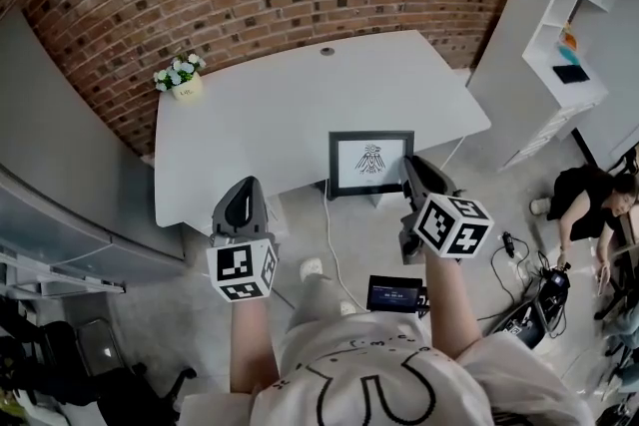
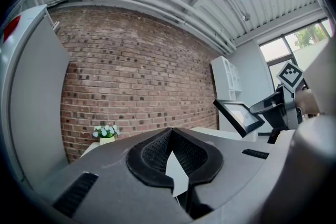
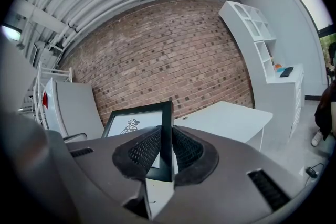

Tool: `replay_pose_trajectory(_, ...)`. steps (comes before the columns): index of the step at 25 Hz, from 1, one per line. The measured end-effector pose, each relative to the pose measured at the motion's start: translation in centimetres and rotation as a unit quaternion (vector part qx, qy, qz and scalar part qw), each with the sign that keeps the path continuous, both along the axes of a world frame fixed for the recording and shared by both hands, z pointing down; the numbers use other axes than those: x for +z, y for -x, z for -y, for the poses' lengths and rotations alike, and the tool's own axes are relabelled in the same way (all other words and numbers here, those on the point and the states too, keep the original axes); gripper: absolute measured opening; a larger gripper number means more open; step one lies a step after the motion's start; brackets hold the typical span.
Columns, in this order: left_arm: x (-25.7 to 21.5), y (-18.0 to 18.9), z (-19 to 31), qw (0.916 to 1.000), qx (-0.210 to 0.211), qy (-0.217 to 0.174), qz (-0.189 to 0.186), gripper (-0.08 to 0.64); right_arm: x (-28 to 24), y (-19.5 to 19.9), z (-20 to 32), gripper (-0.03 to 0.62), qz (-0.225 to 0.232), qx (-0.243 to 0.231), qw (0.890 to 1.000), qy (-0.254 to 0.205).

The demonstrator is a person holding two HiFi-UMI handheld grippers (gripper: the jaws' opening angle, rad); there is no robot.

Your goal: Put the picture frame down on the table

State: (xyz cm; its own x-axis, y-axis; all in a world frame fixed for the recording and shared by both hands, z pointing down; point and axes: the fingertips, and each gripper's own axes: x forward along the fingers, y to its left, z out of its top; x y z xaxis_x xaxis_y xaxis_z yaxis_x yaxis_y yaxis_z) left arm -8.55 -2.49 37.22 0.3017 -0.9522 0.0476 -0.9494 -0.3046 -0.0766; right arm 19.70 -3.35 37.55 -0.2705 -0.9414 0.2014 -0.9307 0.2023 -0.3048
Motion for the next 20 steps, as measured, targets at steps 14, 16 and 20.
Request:
replay_pose_trajectory(14, -0.1, -0.2, 7.3, 1.0, 0.008, -0.004, 0.0, 0.009, -0.1, -0.4, 7.0, 0.067, 0.007, 0.007, 1.0, -0.003)
replay_pose_trajectory(16, 0.1, 0.2, 8.7, 1.0, 0.005, -0.004, -0.001, 0.009, -0.1, -0.1, 8.5, 0.067, 0.006, 0.004, 1.0, -0.005)
replay_pose_trajectory(20, 0.0, 0.7, 11.9, 1.0, 0.004, -0.004, -0.001, 0.009, -0.3, 0.5, 11.9, 0.066, 0.002, -0.002, 1.0, -0.004)
